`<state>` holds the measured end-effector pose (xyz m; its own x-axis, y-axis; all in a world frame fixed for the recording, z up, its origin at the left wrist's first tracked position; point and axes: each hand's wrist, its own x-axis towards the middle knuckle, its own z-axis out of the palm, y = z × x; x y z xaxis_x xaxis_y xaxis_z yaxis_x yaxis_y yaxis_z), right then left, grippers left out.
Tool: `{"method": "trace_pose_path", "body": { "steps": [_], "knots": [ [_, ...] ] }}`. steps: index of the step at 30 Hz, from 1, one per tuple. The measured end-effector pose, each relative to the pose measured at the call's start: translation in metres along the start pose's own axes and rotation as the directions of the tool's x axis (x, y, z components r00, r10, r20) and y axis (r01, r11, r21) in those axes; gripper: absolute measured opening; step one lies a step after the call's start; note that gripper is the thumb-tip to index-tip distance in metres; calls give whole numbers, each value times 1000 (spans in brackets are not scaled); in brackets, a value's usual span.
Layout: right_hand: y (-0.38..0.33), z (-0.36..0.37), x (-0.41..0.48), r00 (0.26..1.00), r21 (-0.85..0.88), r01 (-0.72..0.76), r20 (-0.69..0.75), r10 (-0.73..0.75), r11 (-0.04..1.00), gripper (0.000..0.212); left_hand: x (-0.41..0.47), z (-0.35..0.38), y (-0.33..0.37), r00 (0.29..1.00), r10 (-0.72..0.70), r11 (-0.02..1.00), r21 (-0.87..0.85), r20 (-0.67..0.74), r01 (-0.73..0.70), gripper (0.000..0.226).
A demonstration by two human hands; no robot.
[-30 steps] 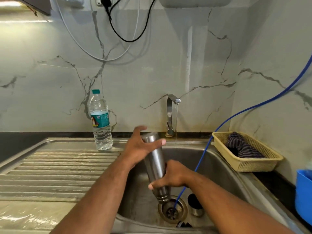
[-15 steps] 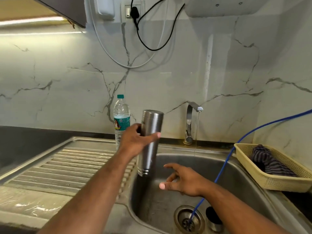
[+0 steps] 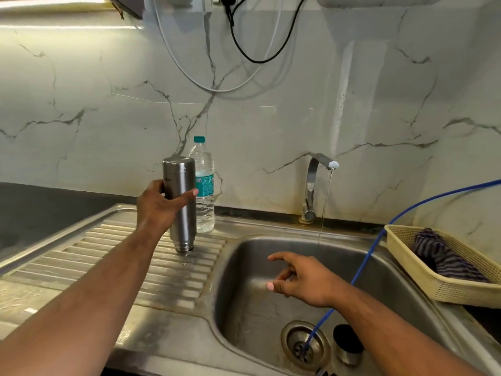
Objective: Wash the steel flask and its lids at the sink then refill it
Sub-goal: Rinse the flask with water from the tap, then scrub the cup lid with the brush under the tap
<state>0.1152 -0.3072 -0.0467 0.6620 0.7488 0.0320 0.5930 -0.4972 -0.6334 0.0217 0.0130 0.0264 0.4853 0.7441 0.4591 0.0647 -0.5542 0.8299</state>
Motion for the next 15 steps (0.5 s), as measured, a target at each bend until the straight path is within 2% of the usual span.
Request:
{"method": "trace_pose_path", "body": {
  "steps": [6, 15],
  "knots": [
    [4, 2, 2, 1000, -24, -12, 0, 12, 1000, 70, -3, 8, -3, 1000, -19, 996, -92, 15, 20, 78],
    [3, 0, 0, 1000, -39, -22, 19, 22, 999, 70, -6, 13, -11, 997, -44, 993, -105, 62, 50, 89]
  ]
}}
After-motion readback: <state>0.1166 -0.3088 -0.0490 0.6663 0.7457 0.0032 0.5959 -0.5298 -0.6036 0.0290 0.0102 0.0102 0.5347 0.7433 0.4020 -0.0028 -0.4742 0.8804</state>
